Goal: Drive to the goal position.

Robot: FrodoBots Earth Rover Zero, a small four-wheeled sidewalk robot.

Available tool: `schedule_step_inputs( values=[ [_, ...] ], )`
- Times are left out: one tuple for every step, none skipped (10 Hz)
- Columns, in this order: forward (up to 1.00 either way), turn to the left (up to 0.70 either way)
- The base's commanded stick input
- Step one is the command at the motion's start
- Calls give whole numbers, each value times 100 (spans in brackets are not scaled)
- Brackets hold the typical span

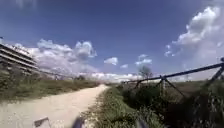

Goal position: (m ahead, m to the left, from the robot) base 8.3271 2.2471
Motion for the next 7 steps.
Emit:
schedule_step_inputs(
  values=[
    [-63,0],
    [-70,0],
    [-69,0],
    [-56,0],
    [-8,0],
    [0,0],
    [0,0]
  ],
)
